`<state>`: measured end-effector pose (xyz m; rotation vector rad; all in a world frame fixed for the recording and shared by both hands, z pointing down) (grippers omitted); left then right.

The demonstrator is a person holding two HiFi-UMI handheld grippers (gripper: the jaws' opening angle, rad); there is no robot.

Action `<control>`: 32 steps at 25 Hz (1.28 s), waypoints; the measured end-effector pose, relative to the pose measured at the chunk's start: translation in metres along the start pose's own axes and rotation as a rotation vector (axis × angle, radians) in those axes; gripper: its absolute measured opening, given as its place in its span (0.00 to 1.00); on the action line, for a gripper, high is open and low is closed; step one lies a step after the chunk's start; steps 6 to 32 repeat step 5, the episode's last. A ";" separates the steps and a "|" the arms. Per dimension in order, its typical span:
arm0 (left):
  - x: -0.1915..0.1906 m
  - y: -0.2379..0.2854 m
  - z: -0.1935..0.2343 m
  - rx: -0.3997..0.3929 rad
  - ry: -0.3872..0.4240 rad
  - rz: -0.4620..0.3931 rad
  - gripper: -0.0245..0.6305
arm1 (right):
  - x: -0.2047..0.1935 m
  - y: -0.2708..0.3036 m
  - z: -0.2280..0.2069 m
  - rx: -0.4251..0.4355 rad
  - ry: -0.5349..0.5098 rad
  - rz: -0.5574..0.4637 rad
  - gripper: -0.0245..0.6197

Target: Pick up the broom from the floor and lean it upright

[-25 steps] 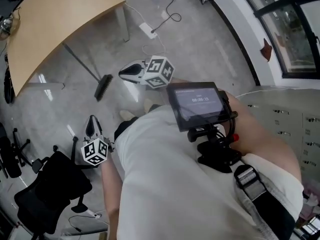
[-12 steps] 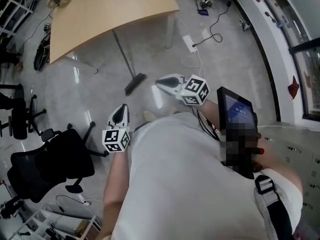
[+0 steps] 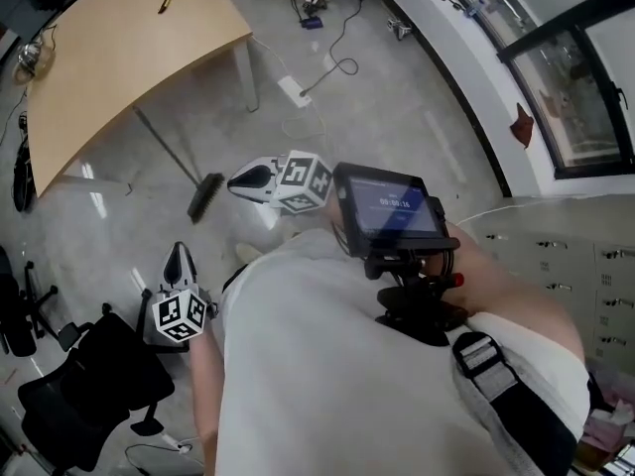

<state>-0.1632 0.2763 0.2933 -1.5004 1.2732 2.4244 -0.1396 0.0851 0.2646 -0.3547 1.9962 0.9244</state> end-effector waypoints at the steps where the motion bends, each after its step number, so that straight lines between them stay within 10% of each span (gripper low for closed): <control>1: -0.001 0.004 0.001 -0.004 0.002 0.002 0.05 | -0.002 0.003 -0.002 0.003 -0.001 0.006 0.07; 32: -0.003 0.016 0.005 -0.015 0.009 0.002 0.05 | -0.004 0.014 -0.008 0.010 -0.010 0.024 0.07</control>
Point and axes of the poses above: the fingertips, and each gripper's own axes: y forward along the fingers, z to its left, x out of its top, the point moved 2 cm from there along -y, backward along the fingers, and after that the axes turned 12 degrees about z, right-handed, at the moved point
